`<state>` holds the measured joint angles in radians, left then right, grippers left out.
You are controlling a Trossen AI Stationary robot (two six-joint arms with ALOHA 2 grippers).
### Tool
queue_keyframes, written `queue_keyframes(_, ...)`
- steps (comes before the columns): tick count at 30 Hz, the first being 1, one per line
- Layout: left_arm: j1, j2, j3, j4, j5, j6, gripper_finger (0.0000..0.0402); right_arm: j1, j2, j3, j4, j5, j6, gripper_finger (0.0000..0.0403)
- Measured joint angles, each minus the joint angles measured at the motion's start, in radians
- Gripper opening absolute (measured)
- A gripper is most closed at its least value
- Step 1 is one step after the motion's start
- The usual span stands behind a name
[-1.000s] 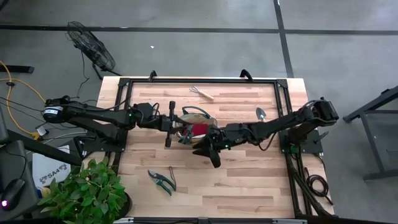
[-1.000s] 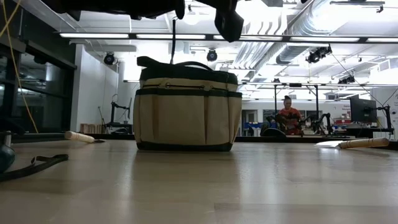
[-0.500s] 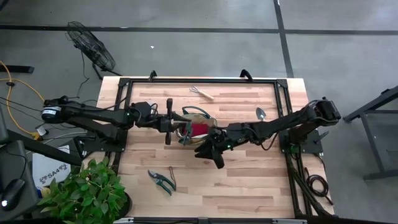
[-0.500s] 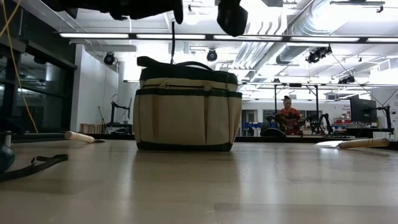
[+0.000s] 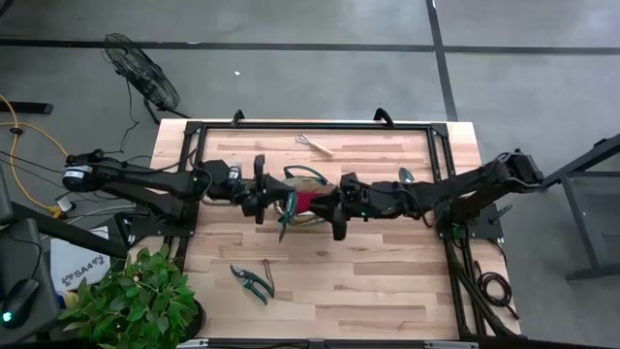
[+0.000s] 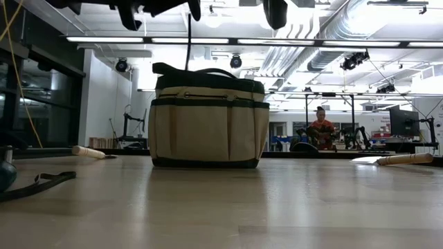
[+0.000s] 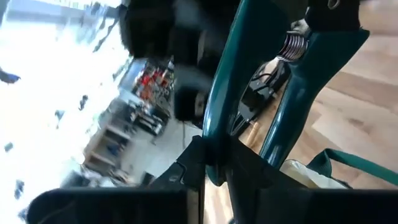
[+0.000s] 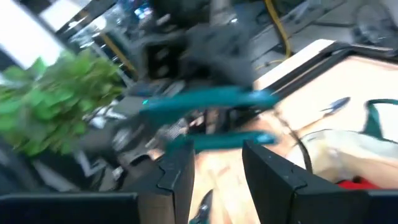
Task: Pick & Place Garden tools in Gardening bag
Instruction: Put the right green shear scissors into the light brown gardening bag
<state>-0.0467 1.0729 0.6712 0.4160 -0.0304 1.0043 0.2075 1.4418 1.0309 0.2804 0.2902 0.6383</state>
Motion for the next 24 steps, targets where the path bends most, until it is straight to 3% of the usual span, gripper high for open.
queue_keyframes(12,-0.147,0.000,0.000,0.037,-0.232,0.271,0.0033,0.001,0.026,0.000,0.022,0.086,0.095,0.0138)
queue_keyframes(24,-0.192,-0.001,0.000,0.048,-0.372,0.445,0.0033,-0.048,0.121,0.000,0.122,0.084,0.178,0.0266)
